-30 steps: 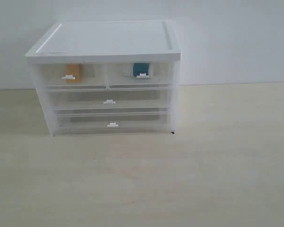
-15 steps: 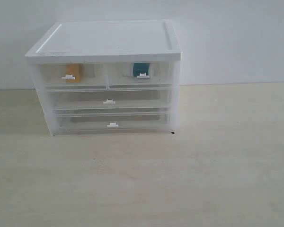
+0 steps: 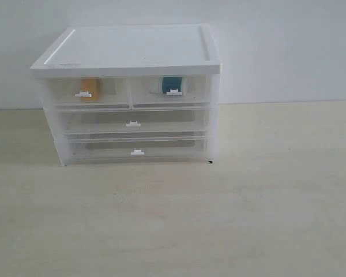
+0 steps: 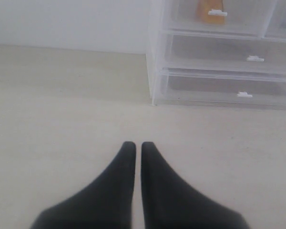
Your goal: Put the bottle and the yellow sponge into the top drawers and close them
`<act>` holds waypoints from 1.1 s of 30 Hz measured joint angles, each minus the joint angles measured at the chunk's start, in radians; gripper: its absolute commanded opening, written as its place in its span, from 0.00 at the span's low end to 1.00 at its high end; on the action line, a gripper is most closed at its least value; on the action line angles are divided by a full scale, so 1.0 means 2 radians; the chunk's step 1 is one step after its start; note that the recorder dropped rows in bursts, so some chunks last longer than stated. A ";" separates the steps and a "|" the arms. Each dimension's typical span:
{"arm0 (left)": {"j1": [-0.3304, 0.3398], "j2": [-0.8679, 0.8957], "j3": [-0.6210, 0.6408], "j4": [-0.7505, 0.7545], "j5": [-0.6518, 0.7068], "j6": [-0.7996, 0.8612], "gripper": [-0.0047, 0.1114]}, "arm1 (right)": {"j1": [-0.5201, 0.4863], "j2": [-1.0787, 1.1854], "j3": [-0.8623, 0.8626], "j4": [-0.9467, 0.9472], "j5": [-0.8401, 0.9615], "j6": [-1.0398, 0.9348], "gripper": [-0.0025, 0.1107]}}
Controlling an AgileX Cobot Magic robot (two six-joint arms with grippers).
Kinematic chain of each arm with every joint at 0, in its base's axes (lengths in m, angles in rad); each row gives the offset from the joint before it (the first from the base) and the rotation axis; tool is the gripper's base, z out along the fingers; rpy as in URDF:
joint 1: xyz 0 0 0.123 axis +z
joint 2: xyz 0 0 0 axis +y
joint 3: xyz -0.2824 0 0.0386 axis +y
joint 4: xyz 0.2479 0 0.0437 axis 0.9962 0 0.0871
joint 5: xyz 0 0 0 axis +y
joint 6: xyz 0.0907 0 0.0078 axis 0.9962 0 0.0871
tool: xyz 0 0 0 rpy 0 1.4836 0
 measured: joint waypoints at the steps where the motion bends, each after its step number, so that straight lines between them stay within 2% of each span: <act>1: 0.000 0.000 0.000 0.000 0.000 0.000 0.07 | 0.000 0.000 0.000 0.055 0.000 -0.058 0.02; 13: 0.000 0.000 0.000 0.000 0.000 0.000 0.07 | 0.000 0.000 0.000 0.564 0.039 -0.588 0.02; 16: 0.000 0.000 0.000 0.000 0.000 0.000 0.07 | 0.000 0.000 0.000 0.641 0.049 -0.669 0.02; 21: 0.000 0.000 0.000 0.000 0.000 0.000 0.07 | 0.000 0.000 0.010 0.666 0.055 -0.703 0.02; 33: 0.000 0.000 0.000 0.000 0.000 0.000 0.07 | 0.000 0.000 0.011 0.666 0.145 -0.706 0.02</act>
